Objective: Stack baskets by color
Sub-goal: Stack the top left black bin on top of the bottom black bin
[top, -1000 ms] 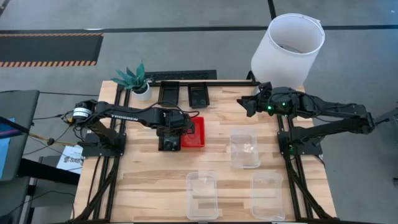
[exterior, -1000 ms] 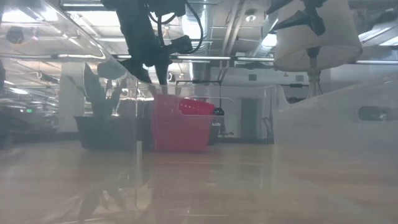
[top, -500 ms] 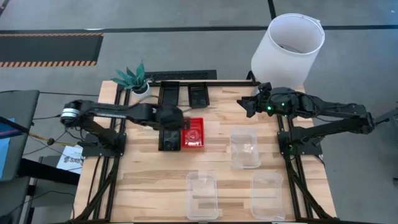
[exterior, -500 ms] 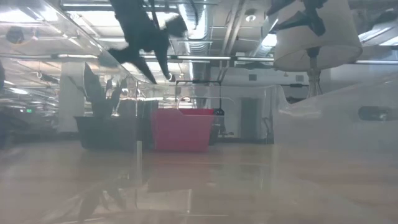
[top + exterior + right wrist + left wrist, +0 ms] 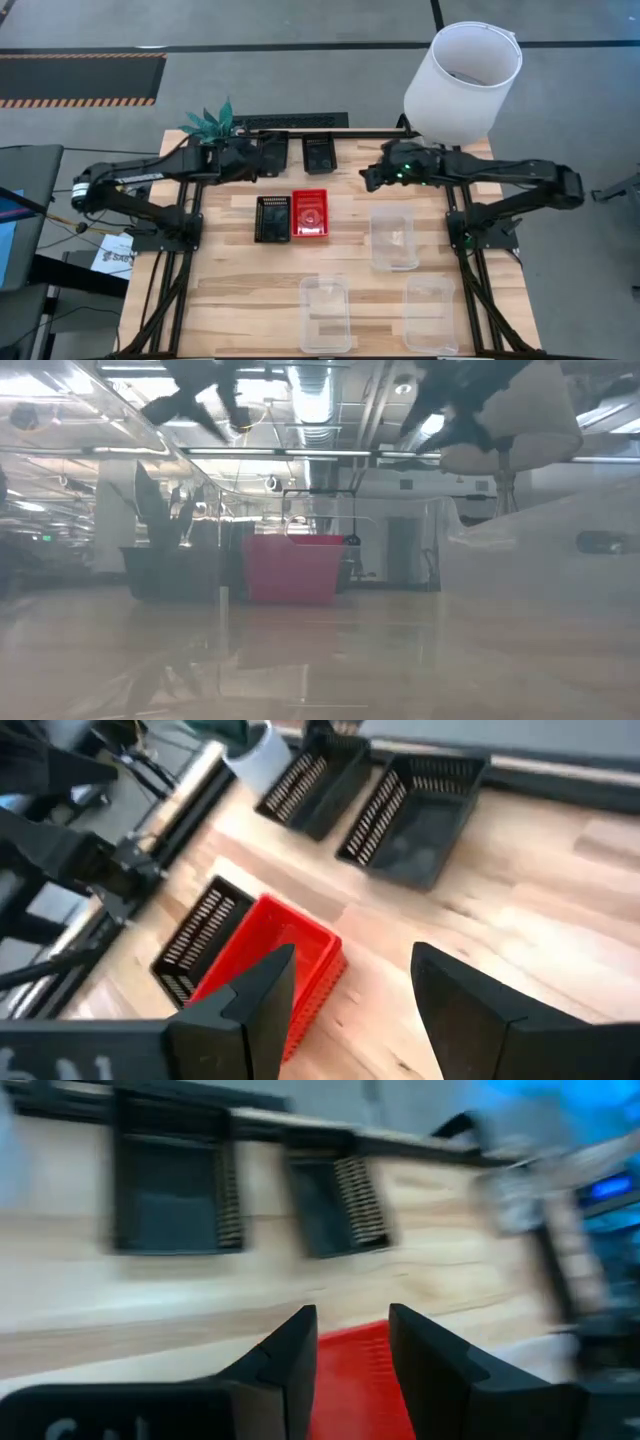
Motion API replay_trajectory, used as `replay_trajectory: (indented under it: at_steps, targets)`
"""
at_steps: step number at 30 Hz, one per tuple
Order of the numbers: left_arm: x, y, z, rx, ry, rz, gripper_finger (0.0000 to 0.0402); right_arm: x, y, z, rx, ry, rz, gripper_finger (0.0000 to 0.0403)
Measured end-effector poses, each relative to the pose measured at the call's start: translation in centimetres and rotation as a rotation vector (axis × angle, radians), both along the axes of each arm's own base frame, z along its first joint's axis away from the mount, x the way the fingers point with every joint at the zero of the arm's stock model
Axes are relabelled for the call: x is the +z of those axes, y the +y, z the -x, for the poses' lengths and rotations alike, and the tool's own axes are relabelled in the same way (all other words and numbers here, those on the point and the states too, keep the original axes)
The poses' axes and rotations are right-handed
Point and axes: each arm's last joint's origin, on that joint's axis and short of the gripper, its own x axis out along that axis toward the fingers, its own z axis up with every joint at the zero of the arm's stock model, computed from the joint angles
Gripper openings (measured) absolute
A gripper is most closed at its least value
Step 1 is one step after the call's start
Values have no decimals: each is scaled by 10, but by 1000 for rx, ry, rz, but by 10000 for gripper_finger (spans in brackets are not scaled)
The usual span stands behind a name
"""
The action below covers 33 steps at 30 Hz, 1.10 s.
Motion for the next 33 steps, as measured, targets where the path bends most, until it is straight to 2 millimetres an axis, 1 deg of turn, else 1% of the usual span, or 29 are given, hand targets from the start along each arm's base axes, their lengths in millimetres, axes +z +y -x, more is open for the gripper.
replay_trajectory:
  at_steps: [2, 5, 8, 11, 14, 18, 20, 23, 28, 33]
  targets:
    - [-8, 13, 3, 23, 95, 12, 120, -7, -5, -7, 2, 10, -24, 220]
    - [-18, 35, 3, 30, 191, 14, 141, -11, -9, -10, 3, 25, -42, 220]
    - [-29, 59, 1, 36, 273, 20, 170, -11, -8, -10, 4, 26, -42, 220]
    - [-45, 86, 4, 61, 377, 41, 193, -7, -8, -7, 4, 3, -36, 220]
    - [-64, 113, 1, -5, 437, 103, 200, -3, -7, -5, 0, -19, -37, 220]
    - [-95, 137, -4, -77, 527, 167, 197, -1, -7, -2, -4, -30, -39, 220]
    - [-107, 145, -5, -68, 588, 172, 194, 0, -6, -2, -8, -35, -46, 220]
    - [-123, 155, -8, -45, 633, 184, 191, 1, -5, -1, -5, -38, -47, 220]
    - [-143, 160, -14, -64, 665, 228, 190, 1, -2, -2, 7, -42, -47, 220]
    - [-157, 163, -19, -94, 661, 262, 190, 1, 1, -3, 22, -41, -47, 220]
